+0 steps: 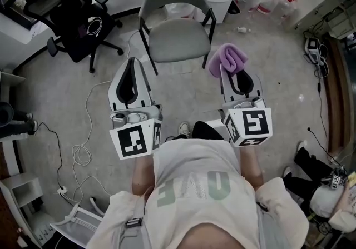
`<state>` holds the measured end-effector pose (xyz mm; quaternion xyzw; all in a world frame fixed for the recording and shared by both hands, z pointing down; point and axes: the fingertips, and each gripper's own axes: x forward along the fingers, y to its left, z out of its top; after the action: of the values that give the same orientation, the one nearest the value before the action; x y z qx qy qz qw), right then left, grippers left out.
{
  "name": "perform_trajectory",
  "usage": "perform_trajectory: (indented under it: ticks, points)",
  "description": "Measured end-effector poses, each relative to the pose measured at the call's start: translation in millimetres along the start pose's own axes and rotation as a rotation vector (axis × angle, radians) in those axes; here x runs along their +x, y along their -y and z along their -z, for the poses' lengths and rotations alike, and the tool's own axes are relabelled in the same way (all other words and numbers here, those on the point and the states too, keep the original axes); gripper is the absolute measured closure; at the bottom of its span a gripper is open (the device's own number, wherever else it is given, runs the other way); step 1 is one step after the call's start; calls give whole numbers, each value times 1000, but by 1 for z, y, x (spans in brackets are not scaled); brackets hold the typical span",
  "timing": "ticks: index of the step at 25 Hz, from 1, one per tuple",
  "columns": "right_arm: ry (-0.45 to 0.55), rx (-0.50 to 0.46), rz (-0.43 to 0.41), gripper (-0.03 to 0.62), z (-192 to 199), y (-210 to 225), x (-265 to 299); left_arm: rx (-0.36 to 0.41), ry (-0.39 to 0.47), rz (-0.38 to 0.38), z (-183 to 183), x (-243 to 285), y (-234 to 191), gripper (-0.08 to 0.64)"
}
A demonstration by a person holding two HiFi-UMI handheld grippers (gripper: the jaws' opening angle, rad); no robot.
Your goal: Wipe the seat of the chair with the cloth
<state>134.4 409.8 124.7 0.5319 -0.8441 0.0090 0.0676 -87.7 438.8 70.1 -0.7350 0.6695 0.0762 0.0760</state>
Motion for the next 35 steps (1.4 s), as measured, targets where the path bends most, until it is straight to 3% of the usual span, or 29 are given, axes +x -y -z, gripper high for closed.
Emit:
perform_trajectory:
  ticks: [5,12,17,28,35]
  points:
    - [-17,19,5,497,10,-8,9,-8,-12,0,12,9,-17,548]
    - [-17,52,47,497,15,15,43,-5,-14,24,28,45,-24,548]
    - [-35,57,-1,497,23,25,87,-2,-17,9,42,82,-26,548]
    - [-9,11,-160,497,-9,73,255,29,1,-55,62,234,-40,548]
    - [-20,-13,-207,497,-20,116,359,57,6,-108,81,332,-55,548]
